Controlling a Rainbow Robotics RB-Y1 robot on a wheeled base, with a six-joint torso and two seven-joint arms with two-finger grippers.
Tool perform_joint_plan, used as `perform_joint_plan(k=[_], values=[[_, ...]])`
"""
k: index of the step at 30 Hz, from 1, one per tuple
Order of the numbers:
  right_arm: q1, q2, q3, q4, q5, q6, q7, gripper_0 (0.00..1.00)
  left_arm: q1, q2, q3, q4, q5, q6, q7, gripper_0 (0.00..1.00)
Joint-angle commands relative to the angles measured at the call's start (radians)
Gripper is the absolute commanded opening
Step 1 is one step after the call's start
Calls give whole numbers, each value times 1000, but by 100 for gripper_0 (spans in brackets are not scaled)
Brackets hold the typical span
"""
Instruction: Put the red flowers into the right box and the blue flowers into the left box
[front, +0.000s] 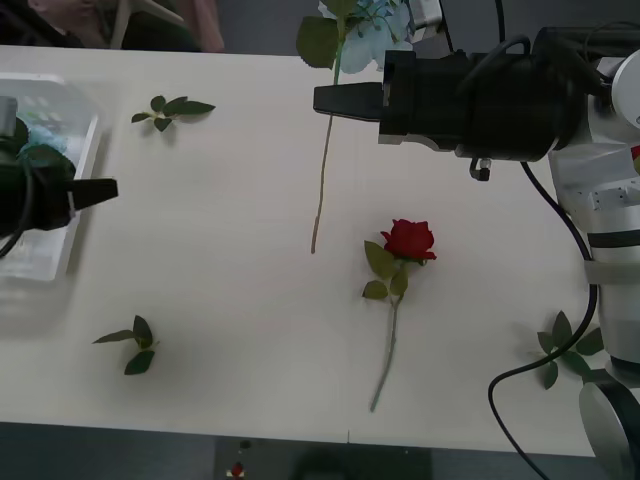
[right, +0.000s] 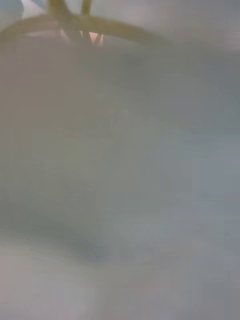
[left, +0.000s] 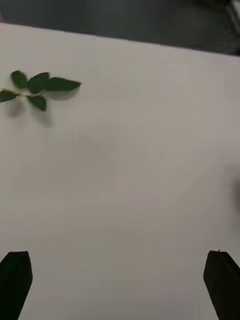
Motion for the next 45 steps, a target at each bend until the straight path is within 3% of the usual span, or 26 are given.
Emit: perform_joint_plan(k=[1, 6, 12, 29, 30, 31, 32, 33, 34, 45], values=[[-28, 6, -10, -12, -4, -4, -23, 0, -31, -61, -13, -78, 82, -11, 35, 100], [-28, 6, -10, -12, -4, -4, -23, 0, -91, -130, -94, -89, 140, -11, 33, 100], [-28, 6, -10, -12, -4, -4, -23, 0, -191, -223, -239, -126, 42, -11, 30, 100], [-28, 6, -10, -12, -4, -4, -23, 0, -208, -262, -509, -202, 8, -133, 50, 100], [-28, 6, -10, -12, -4, -4, -23, 0, -214, -266, -525, -202, -9, -138, 52, 96], [-28, 6, -10, -12, -4, -4, -23, 0, -215, -268, -535, -202, -18, -141, 52, 78], [-28, 6, -10, -12, -4, -4, -23, 0, -215, -271, -539, -202, -26, -147, 50, 51], [-28, 6, -10, -12, -4, -4, -23, 0, -217, -272, -539, -202, -35, -149, 52, 15], [-28, 6, -10, -12, -4, -4, -23, 0, -215, -274, -539, -202, -39, -150, 52, 2], [-28, 6, -10, -12, -4, -4, -23, 0, -220, -289, -538, -199, -61, -165, 36, 0]])
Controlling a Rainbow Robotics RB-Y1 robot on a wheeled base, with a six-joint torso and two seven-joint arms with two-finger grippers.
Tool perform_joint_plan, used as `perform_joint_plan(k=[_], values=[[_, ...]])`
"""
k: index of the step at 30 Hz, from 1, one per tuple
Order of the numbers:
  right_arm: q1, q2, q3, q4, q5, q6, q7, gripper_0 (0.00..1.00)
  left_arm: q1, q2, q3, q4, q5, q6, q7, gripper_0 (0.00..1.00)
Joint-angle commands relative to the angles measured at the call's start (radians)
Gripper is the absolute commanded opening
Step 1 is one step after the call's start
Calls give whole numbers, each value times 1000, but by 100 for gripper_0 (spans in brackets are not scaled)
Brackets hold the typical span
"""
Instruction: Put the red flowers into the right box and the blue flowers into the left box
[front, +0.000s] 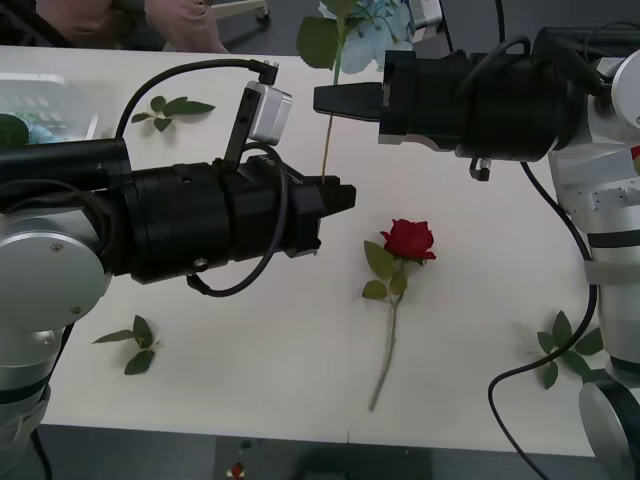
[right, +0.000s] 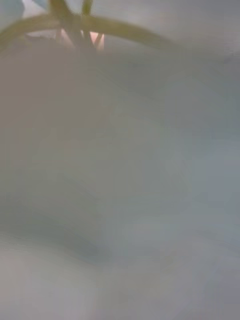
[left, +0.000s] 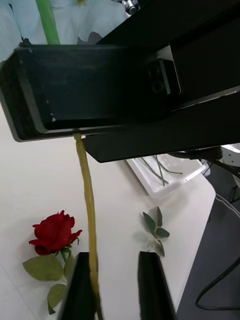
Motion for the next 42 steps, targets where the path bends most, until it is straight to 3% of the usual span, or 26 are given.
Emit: perform_joint_plan(k=[1, 2, 3, 13, 22, 28, 33, 42], values=[[-28, 6, -10, -12, -4, -4, -23, 20, -25, -7, 15, -35, -4, -10, 34, 0], [-28, 6, -10, -12, -4, -4, -23, 74, -25, -7, 15, -35, -6, -8, 34, 0], [-28, 6, -10, -12, -4, -4, -23, 100, -25, -7, 15, -33, -9, -10, 34, 0], [-28, 6, -10, -12, -4, -4, -23, 100, -8, 41, 87, -35, 16, -8, 38, 0], [-28, 6, -10, -12, -4, -4, -23, 100, 64, 220, 317, 5, 201, 4, 32, 0], [-28, 6, -10, -12, -4, -4, -23, 100, 117, 315, 474, 97, 272, 27, 18, 0], [26, -11, -27, 5, 9, 12, -27, 100, 153, 354, 620, 231, 246, 78, 14, 0], [38, -97, -36, 5, 228, 180, -199, 100, 154, 421, 741, 508, 143, 64, -9, 0]])
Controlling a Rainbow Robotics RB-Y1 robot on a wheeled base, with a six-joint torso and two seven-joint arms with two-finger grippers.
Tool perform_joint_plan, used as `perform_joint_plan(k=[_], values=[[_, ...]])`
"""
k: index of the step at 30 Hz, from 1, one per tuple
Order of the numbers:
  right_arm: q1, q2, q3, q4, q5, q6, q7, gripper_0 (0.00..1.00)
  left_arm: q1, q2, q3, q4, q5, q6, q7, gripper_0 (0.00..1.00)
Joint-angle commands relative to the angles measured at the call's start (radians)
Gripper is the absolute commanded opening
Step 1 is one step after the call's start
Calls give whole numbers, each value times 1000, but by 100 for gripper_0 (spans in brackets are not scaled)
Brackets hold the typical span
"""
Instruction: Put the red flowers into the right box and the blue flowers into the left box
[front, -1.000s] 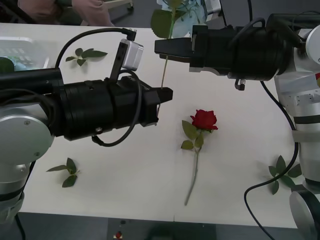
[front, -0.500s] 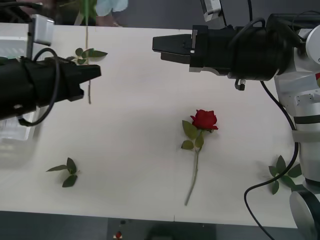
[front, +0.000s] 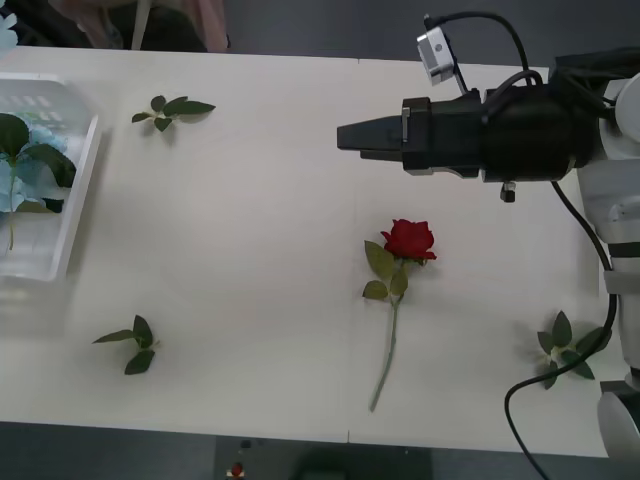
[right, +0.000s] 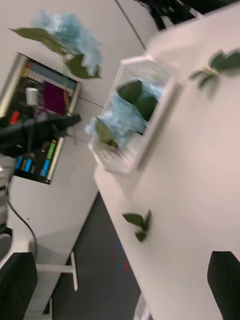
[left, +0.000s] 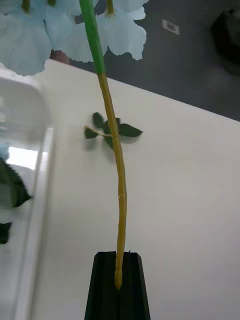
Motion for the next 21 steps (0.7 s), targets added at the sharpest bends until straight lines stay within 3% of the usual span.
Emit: perform_joint_plan(k=[1, 13, 21], values=[[-6, -53, 1, -22, 93, 73, -186, 100, 1, 49, 17, 91, -44, -37, -12, 0], [6, -63, 27, -104, 513, 340, -549, 100, -1, 63, -6, 325, -169, -238, -46, 0], [71, -63, 132, -137, 743, 344, -611, 100, 1, 66, -44, 347, -179, -259, -57, 0]])
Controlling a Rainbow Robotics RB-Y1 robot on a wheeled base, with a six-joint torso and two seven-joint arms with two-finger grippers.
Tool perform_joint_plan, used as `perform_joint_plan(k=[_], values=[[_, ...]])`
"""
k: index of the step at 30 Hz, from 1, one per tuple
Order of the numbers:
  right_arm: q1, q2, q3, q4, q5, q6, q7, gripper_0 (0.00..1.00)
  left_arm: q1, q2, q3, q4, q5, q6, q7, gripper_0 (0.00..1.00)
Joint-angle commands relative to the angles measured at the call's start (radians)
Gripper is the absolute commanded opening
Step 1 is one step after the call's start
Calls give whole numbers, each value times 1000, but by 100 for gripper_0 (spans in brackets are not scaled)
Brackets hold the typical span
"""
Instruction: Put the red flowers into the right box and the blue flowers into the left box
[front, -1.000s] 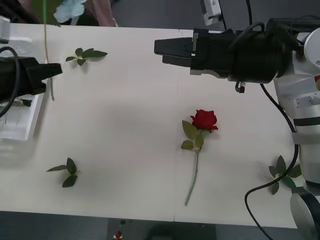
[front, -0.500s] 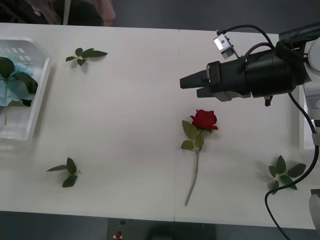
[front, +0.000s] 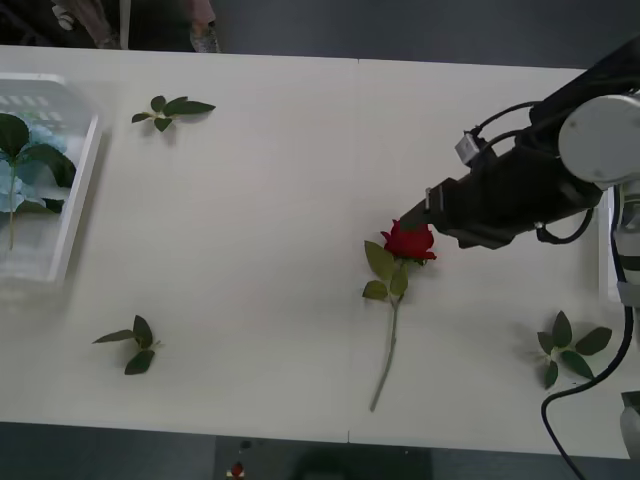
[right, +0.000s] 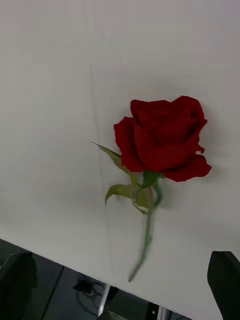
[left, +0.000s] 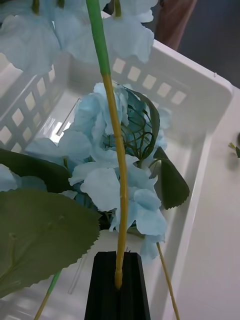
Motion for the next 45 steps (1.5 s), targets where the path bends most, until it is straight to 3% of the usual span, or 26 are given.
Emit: perform_joint_plan(k=[1, 2, 7, 9, 15, 20, 27, 32, 33, 34, 35, 40, 45], values=[[34, -9, 53, -32, 96, -10, -53, 100, -1, 40, -34, -12, -15, -12, -51, 0], [43, -9, 62, -34, 113, -10, -51, 100, 1, 39, -39, -12, -16, -15, -52, 1], [68, -7, 106, -31, 197, -27, -50, 100, 1, 39, -56, -12, -18, -25, -60, 54], [71, -6, 125, -23, 223, -44, -51, 100, 2, 40, -54, -14, -13, -25, -65, 68], [71, -3, 169, 66, 248, -148, -44, 100, 2, 39, -36, -14, 39, -25, -83, 90], [63, -1, 206, 130, 268, -222, -33, 100, 31, 48, -6, -52, 137, -25, -95, 95], [37, 23, 264, 268, 303, -349, -27, 100, 143, 69, 24, -289, 197, -15, -94, 96], [5, 54, 267, 325, 332, -358, -22, 100, 220, 69, -31, -491, 159, -45, -85, 96], [-1, 60, 267, 334, 337, -358, -19, 69, 243, 69, -52, -537, 139, -64, -83, 96], [-3, 63, 267, 338, 342, -358, -19, 51, 254, 69, -65, -559, 131, -75, -83, 95], [-6, 66, 267, 339, 348, -358, -19, 27, 272, 69, -97, -601, 113, -105, -83, 95], [-9, 68, 275, 339, 363, -358, -15, 1, 321, 69, -269, -726, 44, -260, -83, 96], [-9, 66, 274, 339, 365, -358, -15, 0, 357, 80, -402, -815, -16, -378, -83, 96]])
